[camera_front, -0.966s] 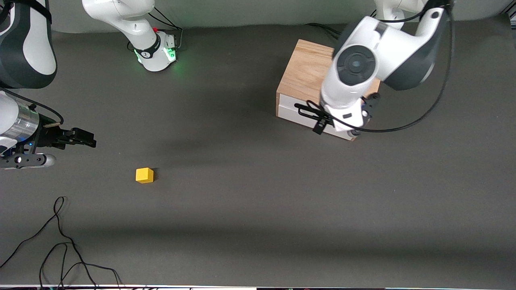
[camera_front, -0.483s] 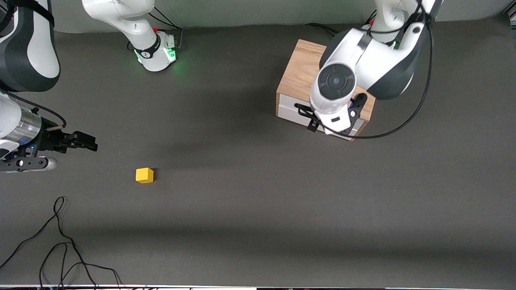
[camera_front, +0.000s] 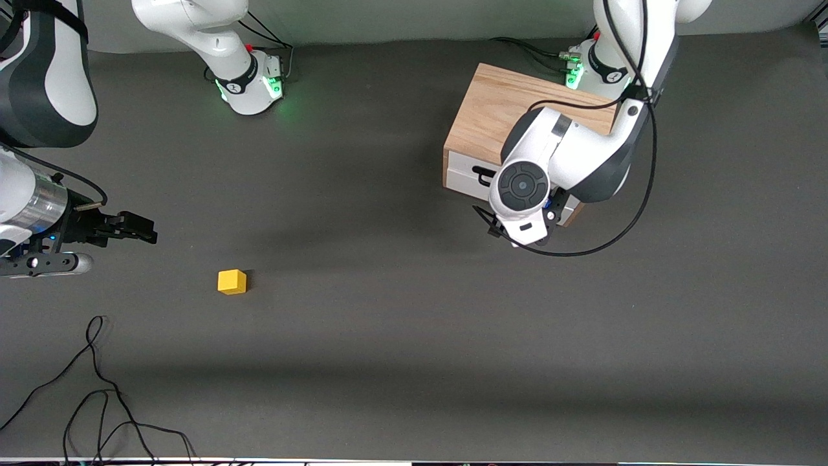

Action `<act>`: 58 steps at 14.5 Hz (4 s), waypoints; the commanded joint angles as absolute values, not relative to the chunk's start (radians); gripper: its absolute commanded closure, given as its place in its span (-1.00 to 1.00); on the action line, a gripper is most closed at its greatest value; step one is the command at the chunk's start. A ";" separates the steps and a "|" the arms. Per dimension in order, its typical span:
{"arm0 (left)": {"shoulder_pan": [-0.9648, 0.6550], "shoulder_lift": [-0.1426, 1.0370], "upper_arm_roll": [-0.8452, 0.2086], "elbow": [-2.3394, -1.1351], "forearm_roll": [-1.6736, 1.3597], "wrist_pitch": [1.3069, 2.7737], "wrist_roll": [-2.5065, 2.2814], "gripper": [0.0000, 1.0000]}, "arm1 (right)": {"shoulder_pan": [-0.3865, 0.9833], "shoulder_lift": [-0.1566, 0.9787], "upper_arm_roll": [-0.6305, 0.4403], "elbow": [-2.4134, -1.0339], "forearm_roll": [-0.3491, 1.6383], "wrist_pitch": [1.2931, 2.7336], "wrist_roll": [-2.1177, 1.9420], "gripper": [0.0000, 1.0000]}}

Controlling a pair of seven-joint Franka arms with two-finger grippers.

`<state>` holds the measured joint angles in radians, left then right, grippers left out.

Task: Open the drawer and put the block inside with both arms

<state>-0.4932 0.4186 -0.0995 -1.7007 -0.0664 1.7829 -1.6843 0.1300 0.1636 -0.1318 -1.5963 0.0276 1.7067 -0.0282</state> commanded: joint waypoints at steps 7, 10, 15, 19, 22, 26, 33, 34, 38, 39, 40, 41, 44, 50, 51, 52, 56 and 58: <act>-0.502 0.442 -0.095 -1.755 -0.067 1.798 -1.707 -1.00 | 0.153 0.176 -0.135 -1.574 0.020 1.706 -0.015 -1.00; -0.502 0.457 -0.095 -1.753 -0.066 1.828 -1.707 -1.00 | 0.153 0.176 -0.135 -1.577 0.021 1.706 -0.014 -1.00; -0.499 0.471 -0.095 -1.741 -0.046 1.894 -1.706 -1.00 | 0.155 0.178 -0.135 -1.577 0.023 1.706 -0.012 -1.00; -0.495 0.472 -0.094 -1.715 -0.034 1.925 -1.704 -1.00 | 0.155 0.178 -0.135 -1.582 0.023 1.704 -0.012 -1.00; -0.497 0.485 -0.092 -1.710 -0.028 2.026 -1.700 -1.00 | 0.155 0.178 -0.135 -1.583 0.025 1.706 -0.012 -1.00; -0.500 0.577 -0.092 -1.596 0.015 2.066 -1.704 -1.00 | 0.155 0.178 -0.135 -1.583 0.025 1.704 -0.012 -1.00; -0.502 0.675 -0.092 -1.456 0.044 2.069 -1.706 -1.00 | 0.156 0.178 -0.135 -1.585 0.025 1.704 -0.011 -1.00; -0.502 0.678 -0.092 -1.447 0.054 2.069 -1.706 -1.00 | 0.156 0.178 -0.135 -1.585 0.025 1.706 -0.012 -1.00; -0.500 0.689 -0.089 -1.431 0.069 2.100 -1.706 -1.00 | 0.156 0.187 -0.135 -1.617 0.025 1.767 -0.014 -1.00; -0.500 0.689 -0.089 -1.431 0.077 2.111 -1.707 -1.00 | 0.158 0.198 -0.135 -1.635 0.025 1.804 -0.014 -1.00; -0.500 0.689 -0.089 -1.430 0.077 2.120 -1.706 -1.00 | 0.156 0.216 -0.135 -1.646 0.025 1.834 -0.015 -1.00; -0.500 0.689 -0.087 -1.427 0.077 2.126 -1.707 -1.00 | 0.155 0.231 -0.135 -1.660 0.025 1.867 -0.020 -1.00; -0.499 0.689 -0.087 -1.421 0.083 2.152 -1.707 -1.00 | 0.156 0.232 -0.135 -1.726 0.025 1.916 -0.028 -1.00; -0.497 0.689 -0.078 -1.410 0.104 2.184 -1.706 -1.00 | 0.153 0.281 -0.135 -1.937 0.025 2.241 -0.058 -1.00; -0.497 0.689 -0.078 -1.410 0.107 2.184 -1.704 -1.00 | 0.155 0.284 -0.135 -1.969 0.025 2.278 -0.078 -1.00; -0.497 0.684 -0.080 -1.407 0.112 2.184 -1.700 -1.00 | 0.156 0.299 -0.135 -1.982 0.025 2.302 -0.083 -1.00; -0.497 0.657 -0.080 -1.367 0.185 2.142 -1.684 -1.00 | 0.164 0.402 -0.135 -2.008 0.025 2.460 -0.091 -1.00; -0.500 0.634 -0.083 -1.338 0.213 2.048 -1.677 -1.00 | 0.166 0.437 -0.133 -2.040 0.025 2.543 -0.089 -1.00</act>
<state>-0.4924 0.6524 -0.0858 -1.3838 0.1764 2.1339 -1.6894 0.1550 0.4066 -0.1274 -2.0144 0.0276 2.4658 -0.0673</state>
